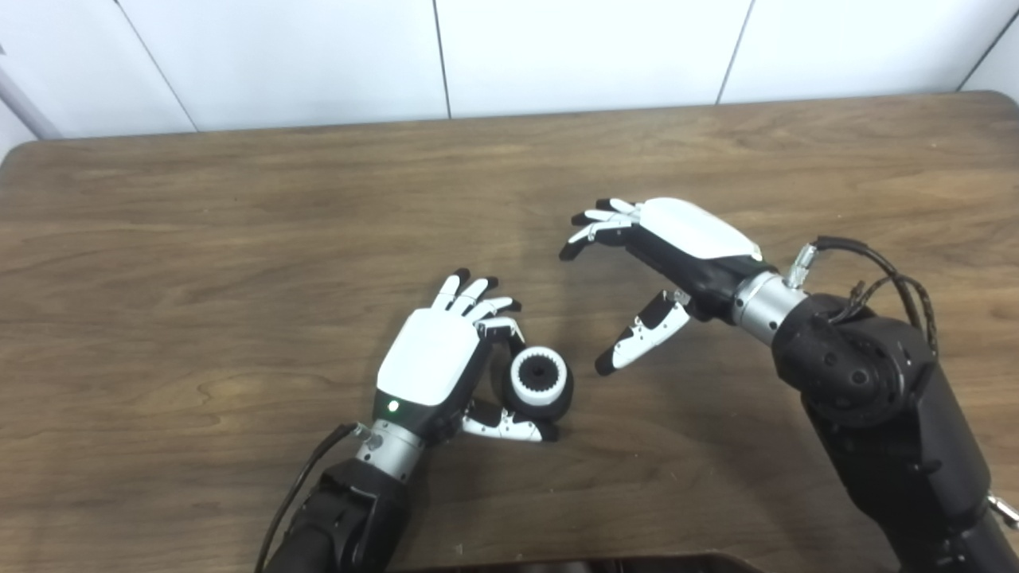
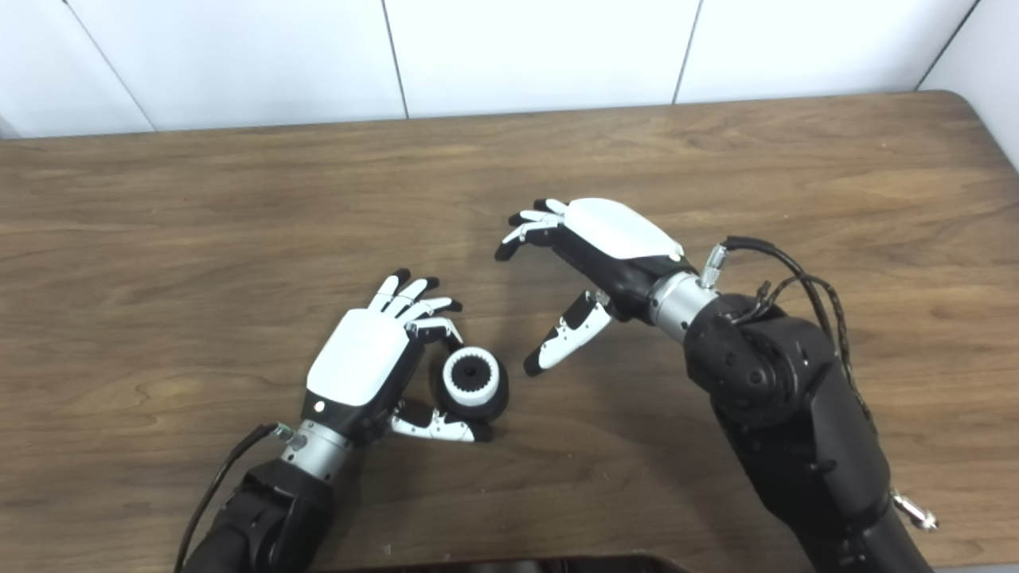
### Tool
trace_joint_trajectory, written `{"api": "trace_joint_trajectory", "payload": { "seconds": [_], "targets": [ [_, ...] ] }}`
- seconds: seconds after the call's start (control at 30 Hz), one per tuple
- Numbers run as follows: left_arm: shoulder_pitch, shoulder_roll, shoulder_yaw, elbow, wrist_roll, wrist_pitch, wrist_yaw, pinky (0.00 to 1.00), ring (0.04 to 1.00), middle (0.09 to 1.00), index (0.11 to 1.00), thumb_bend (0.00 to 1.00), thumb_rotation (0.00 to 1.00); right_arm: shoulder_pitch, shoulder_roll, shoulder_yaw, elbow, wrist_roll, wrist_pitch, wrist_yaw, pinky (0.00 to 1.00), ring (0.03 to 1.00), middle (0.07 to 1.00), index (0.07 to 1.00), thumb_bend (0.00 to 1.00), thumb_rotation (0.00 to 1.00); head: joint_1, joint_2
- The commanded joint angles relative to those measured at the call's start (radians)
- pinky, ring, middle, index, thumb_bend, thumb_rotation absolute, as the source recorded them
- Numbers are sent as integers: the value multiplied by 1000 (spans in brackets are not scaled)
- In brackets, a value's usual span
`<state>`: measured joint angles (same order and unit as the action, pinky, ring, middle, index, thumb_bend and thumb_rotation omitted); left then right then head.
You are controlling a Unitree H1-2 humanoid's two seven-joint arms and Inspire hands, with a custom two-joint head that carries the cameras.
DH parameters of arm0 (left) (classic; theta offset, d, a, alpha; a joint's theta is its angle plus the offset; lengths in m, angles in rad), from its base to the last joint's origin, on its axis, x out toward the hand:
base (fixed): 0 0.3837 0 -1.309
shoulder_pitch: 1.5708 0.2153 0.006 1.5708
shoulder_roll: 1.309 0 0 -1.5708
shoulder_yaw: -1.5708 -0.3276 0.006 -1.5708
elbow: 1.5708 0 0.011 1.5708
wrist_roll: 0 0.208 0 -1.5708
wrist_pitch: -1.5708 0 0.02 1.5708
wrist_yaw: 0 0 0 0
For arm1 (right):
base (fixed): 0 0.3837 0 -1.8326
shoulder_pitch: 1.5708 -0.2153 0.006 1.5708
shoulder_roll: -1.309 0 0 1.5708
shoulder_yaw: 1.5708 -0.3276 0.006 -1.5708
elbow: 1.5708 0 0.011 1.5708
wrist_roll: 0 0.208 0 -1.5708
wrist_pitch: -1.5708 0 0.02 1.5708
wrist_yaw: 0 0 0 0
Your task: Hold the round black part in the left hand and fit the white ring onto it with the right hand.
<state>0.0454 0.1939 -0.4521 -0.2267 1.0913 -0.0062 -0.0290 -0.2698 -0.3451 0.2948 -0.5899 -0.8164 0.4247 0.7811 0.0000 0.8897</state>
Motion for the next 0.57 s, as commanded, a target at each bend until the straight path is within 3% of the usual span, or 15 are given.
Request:
{"api": "trace_joint_trajectory", "payload": {
  "seconds": [0.0, 0.13, 0.33, 0.53],
  "targets": [
    [-9, 11, 1, -25, 7, 21, -63, 1000, 947, 850, 657, 872, 339, -35, -6, -14, -31, -2, -11, -14, 1000, 986, 923, 779, 1000, 275, 3, 0],
    [-11, 11, 11, -45, -3, 35, -113, 1000, 966, 886, 742, 983, 399, -26, -1, -16, -27, -6, -11, -25, 1000, 984, 919, 776, 1000, 279, 3, -2],
    [-15, 8, 32, -58, -44, 36, -120, 1000, 968, 896, 637, 989, 370, -20, 1, -11, -18, -16, -16, -28, 1000, 987, 927, 776, 1000, 299, 10, -5],
    [-23, 7, 51, -85, -71, 39, -141, 1000, 962, 876, 606, 969, 366, -13, 11, -12, -5, -16, -18, -44, 1000, 992, 929, 777, 1000, 298, 16, -9]
  ]
}}
